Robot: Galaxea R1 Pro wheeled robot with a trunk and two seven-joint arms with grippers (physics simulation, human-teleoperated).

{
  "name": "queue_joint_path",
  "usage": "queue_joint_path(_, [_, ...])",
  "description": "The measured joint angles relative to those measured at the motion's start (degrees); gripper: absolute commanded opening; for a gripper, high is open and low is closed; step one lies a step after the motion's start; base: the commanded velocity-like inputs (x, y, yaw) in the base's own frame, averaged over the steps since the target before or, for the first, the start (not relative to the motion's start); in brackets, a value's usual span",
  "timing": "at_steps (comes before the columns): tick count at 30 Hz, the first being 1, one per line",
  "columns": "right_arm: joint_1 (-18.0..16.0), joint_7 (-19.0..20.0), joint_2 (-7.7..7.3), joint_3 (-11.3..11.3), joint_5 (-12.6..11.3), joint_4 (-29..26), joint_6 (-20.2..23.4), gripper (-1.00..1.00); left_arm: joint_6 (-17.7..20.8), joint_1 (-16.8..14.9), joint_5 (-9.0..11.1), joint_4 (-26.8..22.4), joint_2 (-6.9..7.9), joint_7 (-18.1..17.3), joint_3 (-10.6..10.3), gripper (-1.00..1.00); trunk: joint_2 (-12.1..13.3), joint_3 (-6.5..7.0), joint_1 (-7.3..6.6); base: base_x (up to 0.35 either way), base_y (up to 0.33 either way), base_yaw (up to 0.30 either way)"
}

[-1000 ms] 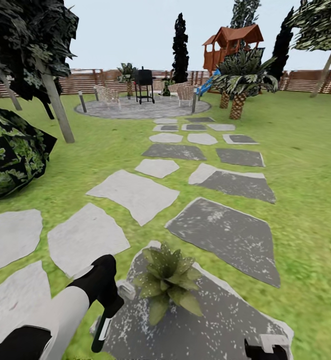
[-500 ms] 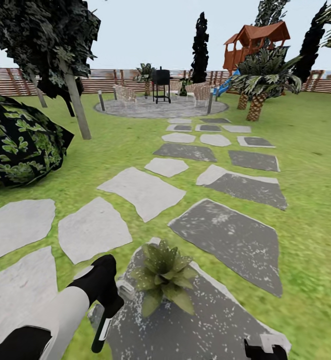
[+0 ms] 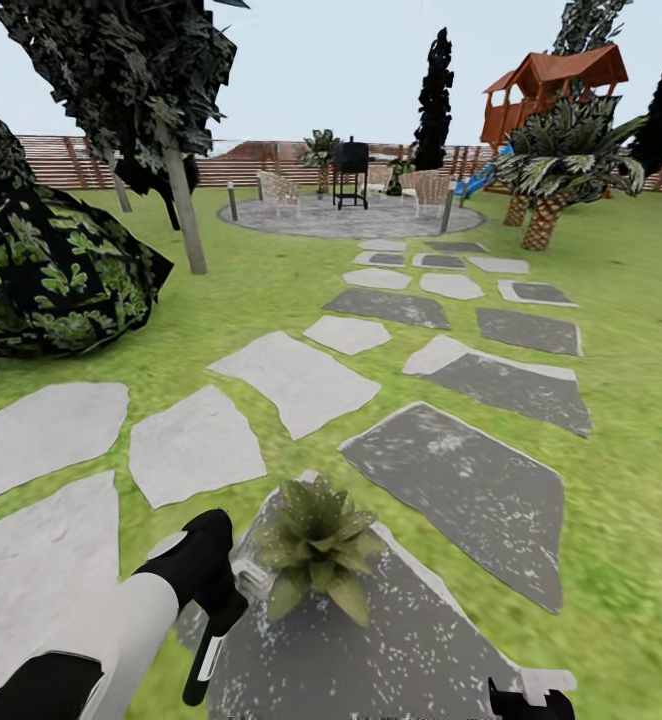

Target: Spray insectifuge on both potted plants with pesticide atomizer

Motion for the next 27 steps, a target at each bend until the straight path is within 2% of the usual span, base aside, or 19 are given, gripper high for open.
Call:
queue_joint_path(9, [0.0,0.0,0.04,0.0,0.0,0.0,0.0,1.0,0.0,0.0,0.0,0.0,0.01,0.0,0.1,-1.0,0.0,0.0,-0.01,-0.169,-0.131,0.258])
queue_joint_path(16, [0.0,0.0,-0.12,0.0,0.0,0.0,0.0,1.0,0.3,0.0,0.0,-0.1,-0.36,0.4,0.2,-1.0,0.0,0.0,-0.02,-0.006,-0.004,0.024])
queue_joint_path(20, [0.0,0.0,-0.14,0.0,0.1,0.0,0.0,1.0,0.5,0.0,-0.1,-2.4,-1.05,1.9,0.2,-1.0,0.0,0.0,-0.02,0.0,0.0,0.0])
queue_joint_path(27, [0.0,0.0,-0.14,0.0,0.0,0.0,0.0,1.0,0.5,0.9,1.1,-2.3,-0.79,3.2,1.3,-1.0,0.0,0.0,-0.02,0.0,-0.035,0.0])
